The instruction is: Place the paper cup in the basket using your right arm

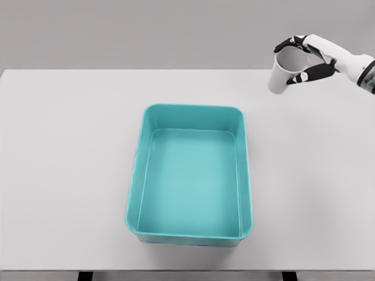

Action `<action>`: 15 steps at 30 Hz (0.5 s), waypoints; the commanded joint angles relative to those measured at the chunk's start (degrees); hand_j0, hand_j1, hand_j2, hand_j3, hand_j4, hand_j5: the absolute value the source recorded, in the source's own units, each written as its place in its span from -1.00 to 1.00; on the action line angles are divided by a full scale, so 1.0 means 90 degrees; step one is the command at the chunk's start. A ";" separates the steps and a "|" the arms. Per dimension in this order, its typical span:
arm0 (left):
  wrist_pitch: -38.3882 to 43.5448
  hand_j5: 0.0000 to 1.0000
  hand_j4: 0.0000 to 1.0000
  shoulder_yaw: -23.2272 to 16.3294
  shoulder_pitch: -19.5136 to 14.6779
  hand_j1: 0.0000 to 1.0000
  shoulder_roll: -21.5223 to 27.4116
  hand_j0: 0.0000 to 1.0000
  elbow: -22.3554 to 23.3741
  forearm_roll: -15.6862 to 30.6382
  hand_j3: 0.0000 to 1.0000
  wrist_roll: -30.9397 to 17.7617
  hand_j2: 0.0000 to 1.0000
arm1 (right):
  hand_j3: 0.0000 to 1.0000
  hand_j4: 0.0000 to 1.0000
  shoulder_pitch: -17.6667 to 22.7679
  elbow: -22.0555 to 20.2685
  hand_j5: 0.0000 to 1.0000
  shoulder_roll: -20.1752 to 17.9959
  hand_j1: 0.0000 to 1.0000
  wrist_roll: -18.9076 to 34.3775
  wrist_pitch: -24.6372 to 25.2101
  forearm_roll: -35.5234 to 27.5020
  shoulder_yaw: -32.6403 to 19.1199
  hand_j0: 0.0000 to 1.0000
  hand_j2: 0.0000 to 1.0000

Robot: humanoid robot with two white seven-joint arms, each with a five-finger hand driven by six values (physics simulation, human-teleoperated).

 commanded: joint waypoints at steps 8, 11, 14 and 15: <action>0.0000 1.00 1.00 0.0000 0.0000 1.00 0.0000 1.00 0.0001 -0.0003 1.00 -0.0001 1.00 | 0.24 0.24 0.0078 -0.0929 0.24 -0.0207 0.24 -0.0001 0.0360 -0.0378 0.0000 0.24 0.24; 0.0000 1.00 1.00 0.0000 0.0000 1.00 0.0000 1.00 0.0001 -0.0003 1.00 -0.0001 1.00 | 0.24 0.24 0.0146 -0.1348 0.24 -0.0217 0.24 -0.0001 0.0594 -0.0437 0.0000 0.24 0.24; 0.0000 1.00 1.00 0.0000 0.0000 1.00 0.0000 1.00 0.0001 0.0007 1.00 -0.0001 1.00 | 0.24 0.24 0.0176 -0.1749 0.24 -0.0217 0.24 -0.0001 0.0829 -0.0495 0.0000 0.24 0.24; 0.0000 1.00 1.00 0.0000 0.0000 1.00 0.0000 1.00 0.0001 -0.0003 1.00 -0.0001 1.00 | 0.24 0.24 0.0215 -0.1827 0.24 -0.0207 0.24 -0.0001 0.0848 -0.0544 0.0000 0.24 0.24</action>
